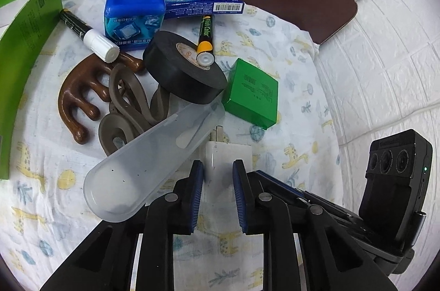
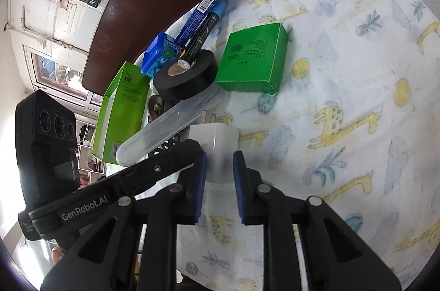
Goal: Organize rigid objects
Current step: 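Close the left tool on the white charger cube and lift it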
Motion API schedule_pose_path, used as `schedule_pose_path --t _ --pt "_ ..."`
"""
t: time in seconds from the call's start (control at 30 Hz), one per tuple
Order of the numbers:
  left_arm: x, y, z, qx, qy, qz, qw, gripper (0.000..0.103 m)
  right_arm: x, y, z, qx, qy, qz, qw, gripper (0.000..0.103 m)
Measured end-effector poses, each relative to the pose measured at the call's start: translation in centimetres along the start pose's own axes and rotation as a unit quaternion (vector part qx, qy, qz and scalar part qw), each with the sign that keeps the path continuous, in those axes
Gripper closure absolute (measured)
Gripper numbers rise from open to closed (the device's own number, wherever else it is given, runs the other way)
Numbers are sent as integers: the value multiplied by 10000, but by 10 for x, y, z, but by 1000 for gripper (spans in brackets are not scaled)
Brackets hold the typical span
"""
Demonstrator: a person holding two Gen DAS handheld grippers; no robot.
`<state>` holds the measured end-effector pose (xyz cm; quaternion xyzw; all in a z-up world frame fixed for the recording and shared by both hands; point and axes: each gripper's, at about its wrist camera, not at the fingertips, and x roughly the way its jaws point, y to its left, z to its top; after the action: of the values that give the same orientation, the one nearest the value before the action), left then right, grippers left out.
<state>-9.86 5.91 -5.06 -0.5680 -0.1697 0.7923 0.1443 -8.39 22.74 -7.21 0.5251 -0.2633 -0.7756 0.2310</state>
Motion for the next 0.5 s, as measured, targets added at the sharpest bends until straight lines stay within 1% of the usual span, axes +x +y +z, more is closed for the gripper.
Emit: schedule_pose_path --t 0.1,0.23,0.5 --pt "-2 2 -2 -48 -16 -19 10000 85 -1 6 -1 -112 -39 -101 9999 86" --pt "-9 1 -5 76 -65 -9 9999 85 -4 12 -4 -216 -90 -74 9997 86" --pt "-42 -8 -7 402 -405 -31 9984 85 -17 36 -6 -437 -299 53 9986 84"
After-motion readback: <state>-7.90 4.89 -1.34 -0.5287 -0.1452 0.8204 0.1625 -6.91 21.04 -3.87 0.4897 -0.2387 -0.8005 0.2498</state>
